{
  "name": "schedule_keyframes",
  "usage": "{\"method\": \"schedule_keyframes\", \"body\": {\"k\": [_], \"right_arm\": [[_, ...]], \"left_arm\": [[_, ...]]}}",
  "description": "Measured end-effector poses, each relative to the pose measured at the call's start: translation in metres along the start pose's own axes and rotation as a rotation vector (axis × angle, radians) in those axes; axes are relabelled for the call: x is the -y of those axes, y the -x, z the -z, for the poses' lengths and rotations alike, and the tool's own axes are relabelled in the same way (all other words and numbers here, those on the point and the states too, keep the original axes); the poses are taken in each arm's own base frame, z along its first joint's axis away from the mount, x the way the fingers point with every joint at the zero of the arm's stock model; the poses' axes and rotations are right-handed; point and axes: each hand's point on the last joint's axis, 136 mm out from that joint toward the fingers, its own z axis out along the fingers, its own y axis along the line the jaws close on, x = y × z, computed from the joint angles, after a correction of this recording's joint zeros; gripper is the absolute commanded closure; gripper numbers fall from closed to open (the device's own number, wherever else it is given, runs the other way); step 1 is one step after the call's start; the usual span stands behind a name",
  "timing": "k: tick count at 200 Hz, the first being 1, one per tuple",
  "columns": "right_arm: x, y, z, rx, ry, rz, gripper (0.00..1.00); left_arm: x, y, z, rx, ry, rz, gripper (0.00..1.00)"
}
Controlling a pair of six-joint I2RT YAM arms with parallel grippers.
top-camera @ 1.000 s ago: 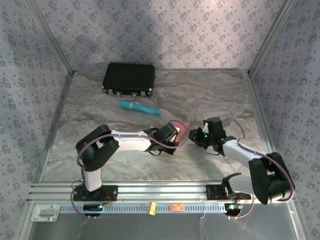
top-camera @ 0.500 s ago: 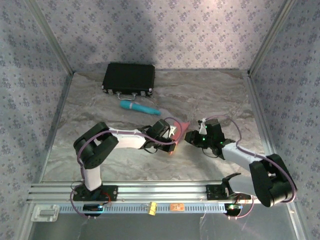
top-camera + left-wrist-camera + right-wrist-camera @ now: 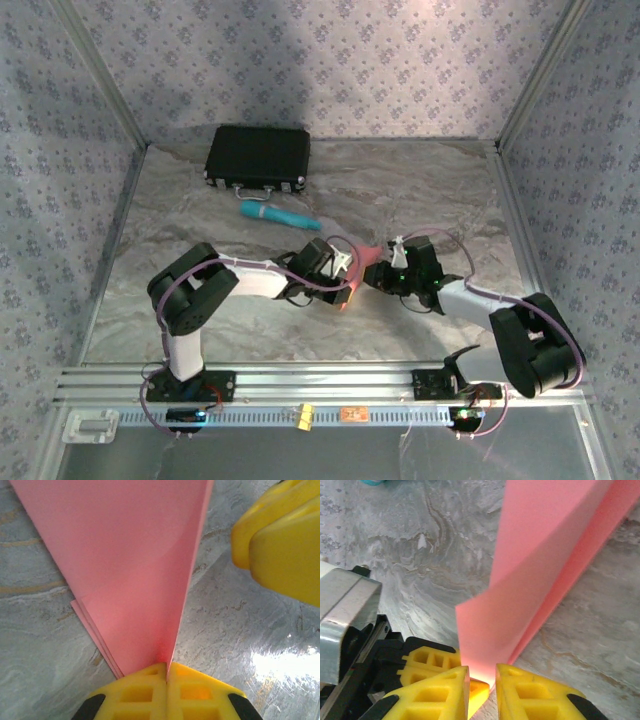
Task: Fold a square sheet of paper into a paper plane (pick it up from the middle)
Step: Fold the wing for the fifth time at the center of the table.
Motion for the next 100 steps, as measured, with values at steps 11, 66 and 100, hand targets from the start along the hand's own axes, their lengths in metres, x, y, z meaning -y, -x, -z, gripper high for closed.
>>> {"method": "schedule_keyframes", "body": {"k": [11,66,100], "right_arm": [[-0.002,-0.001,-0.001,-0.005,0.009,0.009,0.78],[-0.004,-0.001,-0.011,-0.033,0.011,0.034,0.79],[-0.002,0.0,-0.016,-0.047,0.008,0.033,0.79]], "left_arm": [[0.001,-0.001,0.0,-0.006,-0.009,-0.006,1.0],[0.002,-0.004,0.0,-0.029,-0.083,0.027,1.0],[0.001,-0.003,0.001,-0.032,-0.125,0.064,1.0]]}}
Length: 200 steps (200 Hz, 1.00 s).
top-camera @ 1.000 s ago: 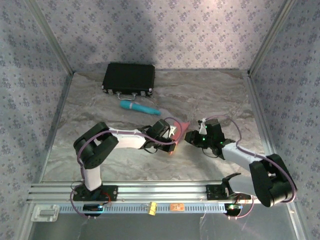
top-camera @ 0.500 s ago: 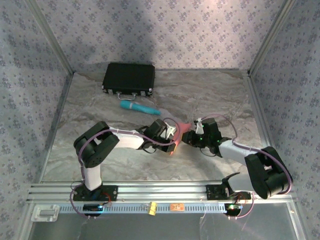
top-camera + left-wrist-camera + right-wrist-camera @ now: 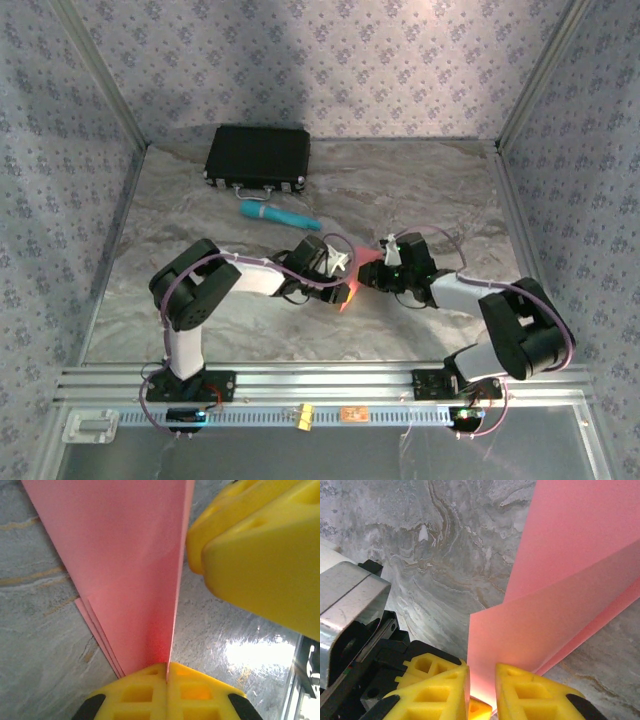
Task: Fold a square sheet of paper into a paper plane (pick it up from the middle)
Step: Fold the wing for the fifth time at the center of the table.
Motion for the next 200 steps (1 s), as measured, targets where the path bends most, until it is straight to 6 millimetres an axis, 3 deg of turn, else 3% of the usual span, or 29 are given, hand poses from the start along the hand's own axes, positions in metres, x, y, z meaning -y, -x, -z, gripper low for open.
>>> {"method": "schedule_keyframes", "body": {"k": [124,153,200], "right_arm": [[0.004,0.0,-0.012,-0.034,0.003,-0.008,0.79],[0.002,0.001,-0.012,-0.032,0.012,-0.003,0.89],[-0.004,0.001,-0.012,-0.042,0.038,0.0,0.92]], "left_arm": [[-0.001,0.001,0.0,-0.015,-0.049,0.051,1.0],[-0.001,0.001,-0.001,-0.026,-0.054,0.068,1.0],[-0.001,0.001,0.0,-0.037,-0.058,0.086,1.0]]}}
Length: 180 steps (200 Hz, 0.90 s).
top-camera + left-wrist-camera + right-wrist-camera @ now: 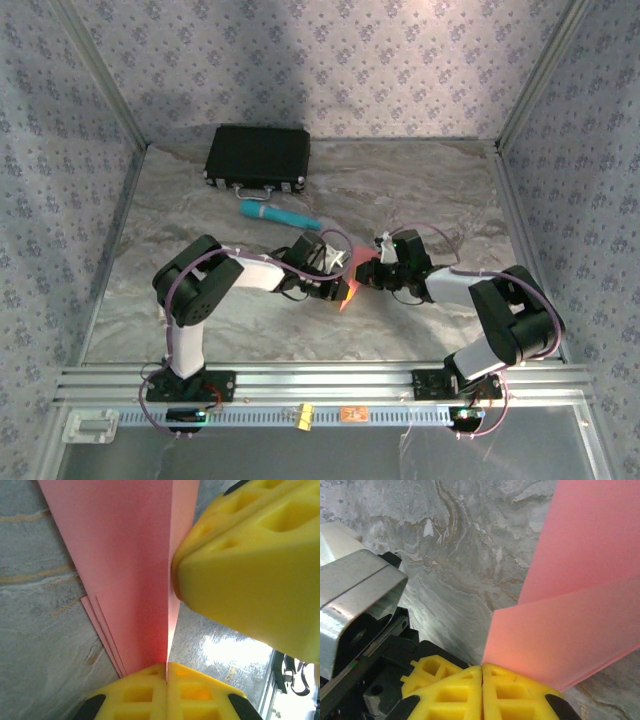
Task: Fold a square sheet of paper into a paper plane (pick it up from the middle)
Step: Fold the wing for the fifth time at the center of the table.
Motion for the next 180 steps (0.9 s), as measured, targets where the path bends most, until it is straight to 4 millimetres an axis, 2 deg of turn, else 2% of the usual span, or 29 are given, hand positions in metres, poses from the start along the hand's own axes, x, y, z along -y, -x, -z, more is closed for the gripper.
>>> {"method": "schedule_keyframes", "body": {"k": [35,74,180], "right_arm": [[-0.002,0.004,-0.004,-0.003,0.011,0.002,0.93],[0.006,0.001,-0.012,-0.025,-0.003,-0.026,0.93],[0.018,0.008,-0.015,-0.005,-0.011,-0.057,0.92]], "left_arm": [[0.0,0.0,0.0,-0.006,-0.003,0.005,1.0],[0.0,0.0,0.0,-0.009,-0.005,0.007,1.0],[0.0,0.0,-0.001,-0.025,-0.021,0.018,1.0]]}}
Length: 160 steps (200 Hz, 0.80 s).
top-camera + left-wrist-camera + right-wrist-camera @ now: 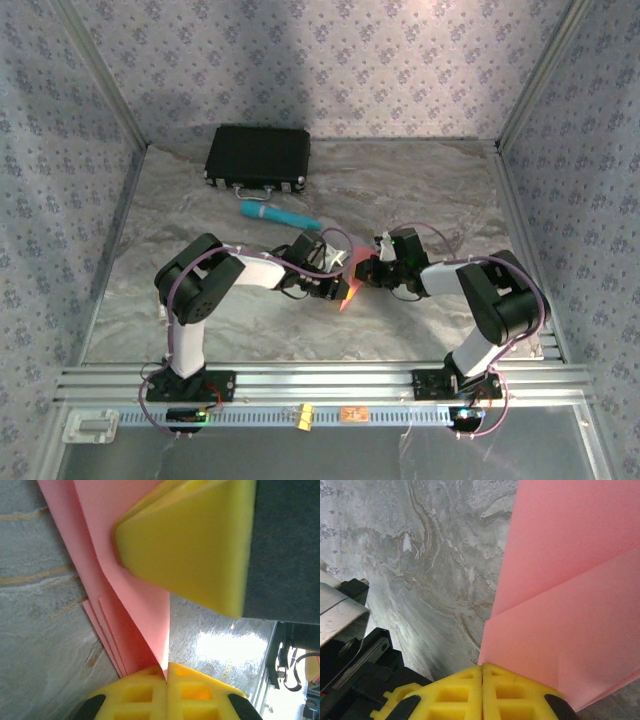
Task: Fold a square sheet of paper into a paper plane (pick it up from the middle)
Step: Fold the wing for the fifth time at the center of the table.
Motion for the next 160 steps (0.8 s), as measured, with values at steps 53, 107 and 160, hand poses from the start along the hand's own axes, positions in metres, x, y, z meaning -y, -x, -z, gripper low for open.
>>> {"method": "schedule_keyframes", "body": {"k": [53,107,160], "right_arm": [[0.005,-0.001,-0.003,-0.004,-0.002,-0.006,0.92],[0.004,0.001,-0.002,0.001,0.003,-0.013,0.89],[-0.002,0.02,0.019,0.076,0.004,-0.008,0.88]], "left_arm": [[0.0,0.0,0.0,-0.002,-0.003,0.002,0.99],[0.0,0.0,0.0,-0.001,-0.003,0.003,1.0],[0.0,0.001,0.001,0.031,-0.019,0.045,1.0]]}}
